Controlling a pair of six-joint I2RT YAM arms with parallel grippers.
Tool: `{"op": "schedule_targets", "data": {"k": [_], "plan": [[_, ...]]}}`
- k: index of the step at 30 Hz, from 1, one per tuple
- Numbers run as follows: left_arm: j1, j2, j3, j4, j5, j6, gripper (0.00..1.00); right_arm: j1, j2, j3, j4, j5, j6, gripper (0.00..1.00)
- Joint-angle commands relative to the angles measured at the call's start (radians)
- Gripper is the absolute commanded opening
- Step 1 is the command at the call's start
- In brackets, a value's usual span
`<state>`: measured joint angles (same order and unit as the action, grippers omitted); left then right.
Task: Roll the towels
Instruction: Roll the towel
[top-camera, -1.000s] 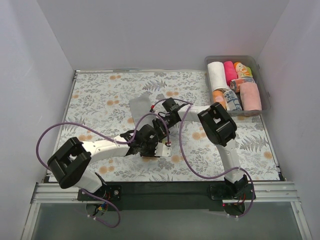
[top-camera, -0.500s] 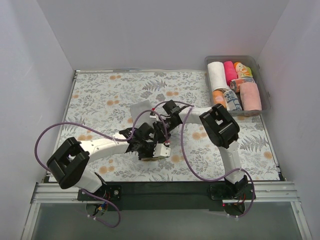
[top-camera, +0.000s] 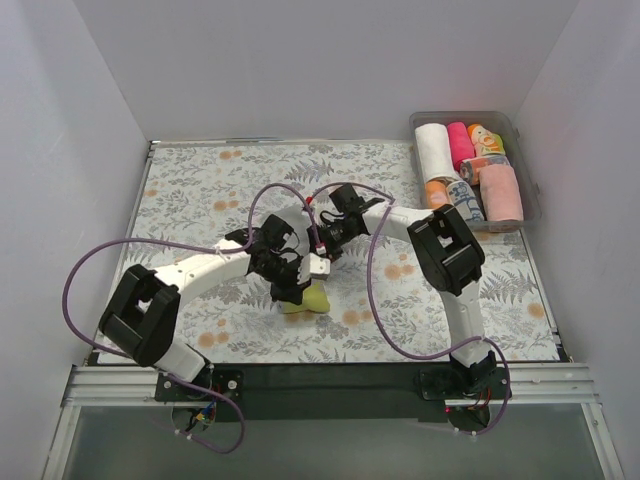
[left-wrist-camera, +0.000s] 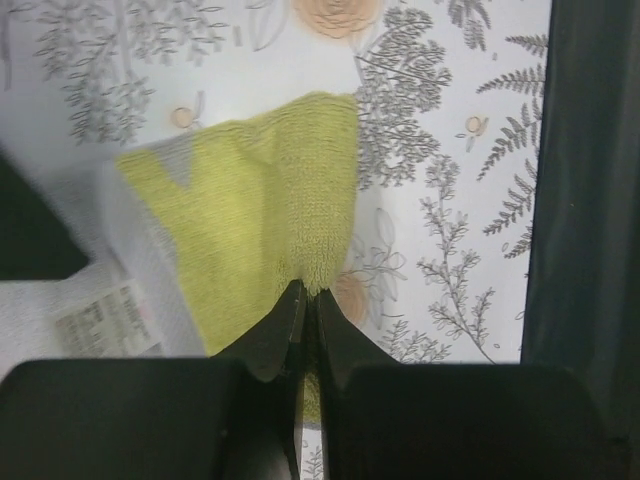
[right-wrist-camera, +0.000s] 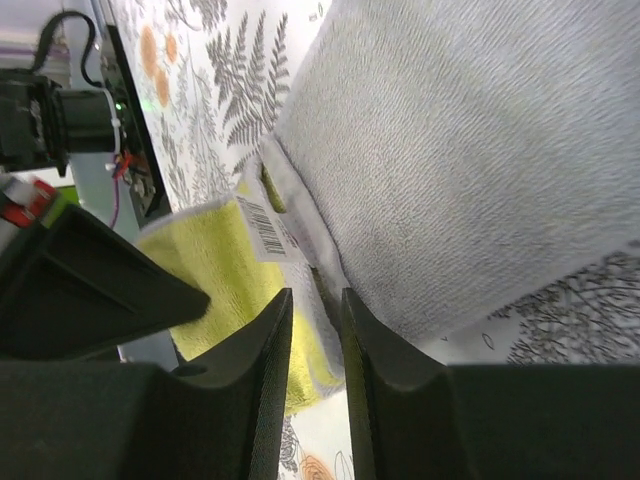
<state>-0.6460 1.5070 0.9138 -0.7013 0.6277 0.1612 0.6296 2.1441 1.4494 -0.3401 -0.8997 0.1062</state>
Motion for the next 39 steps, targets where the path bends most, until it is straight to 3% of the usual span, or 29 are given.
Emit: {"op": "schedule_targets", "data": {"k": [1,12,22,29,39], "plan": [[0.054,0.025,0.048,-0.056,0.092,0.024,0.0,0.028,0.02,-0.03,-0.016,0.01,-0.036,0.28],[0.184,0.099,0.091,-0.015,0.096,0.023,0.0,0.032,0.034,-0.063,-0.019,0.036,-0.071,0.25],[0.204,0.193,0.045,0.098,0.089,-0.014,0.0,0.024,-0.039,-0.047,-0.031,0.022,-0.071,0.51],[0.215,0.219,0.05,0.102,0.093,0.008,0.0,0.022,-0.116,-0.107,-0.05,0.01,-0.095,0.55],[0.223,0.254,0.073,0.094,0.11,0.003,0.01,0.027,-0.096,-0.146,-0.05,-0.044,-0.088,0.55]]}}
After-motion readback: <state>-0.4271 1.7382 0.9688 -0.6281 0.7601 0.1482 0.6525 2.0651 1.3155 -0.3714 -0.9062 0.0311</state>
